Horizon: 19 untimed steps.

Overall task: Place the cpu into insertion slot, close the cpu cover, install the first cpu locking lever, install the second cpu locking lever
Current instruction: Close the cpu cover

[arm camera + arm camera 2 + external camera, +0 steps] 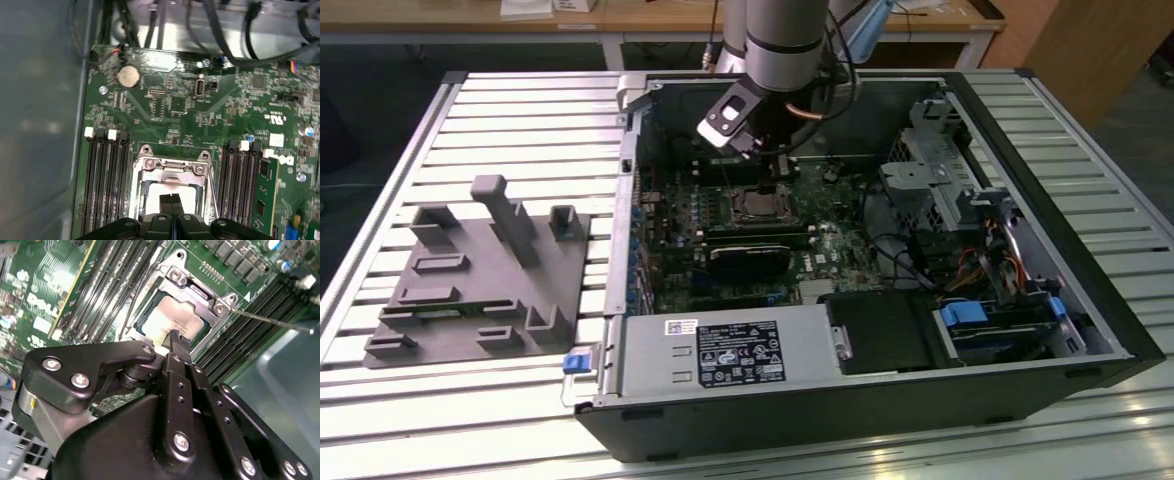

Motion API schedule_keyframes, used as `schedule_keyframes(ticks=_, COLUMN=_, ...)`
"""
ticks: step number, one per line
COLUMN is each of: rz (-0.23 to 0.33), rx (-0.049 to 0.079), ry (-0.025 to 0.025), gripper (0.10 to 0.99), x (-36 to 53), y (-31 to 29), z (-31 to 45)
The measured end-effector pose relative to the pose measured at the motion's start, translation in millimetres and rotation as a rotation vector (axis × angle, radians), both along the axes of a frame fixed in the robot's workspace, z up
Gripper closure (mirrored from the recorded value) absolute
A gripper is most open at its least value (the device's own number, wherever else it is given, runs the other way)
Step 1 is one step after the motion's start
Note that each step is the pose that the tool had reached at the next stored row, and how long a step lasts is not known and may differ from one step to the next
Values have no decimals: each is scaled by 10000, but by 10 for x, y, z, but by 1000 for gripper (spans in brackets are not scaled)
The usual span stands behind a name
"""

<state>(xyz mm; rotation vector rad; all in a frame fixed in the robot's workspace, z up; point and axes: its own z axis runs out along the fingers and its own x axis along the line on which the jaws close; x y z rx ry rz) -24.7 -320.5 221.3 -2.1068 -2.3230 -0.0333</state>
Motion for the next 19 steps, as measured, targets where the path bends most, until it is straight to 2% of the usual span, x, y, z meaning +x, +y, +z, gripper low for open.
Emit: schedule_keyframes(ticks=19, rz=3684, rx=0, ry=0, gripper=980, x=0, y=0, z=-5)
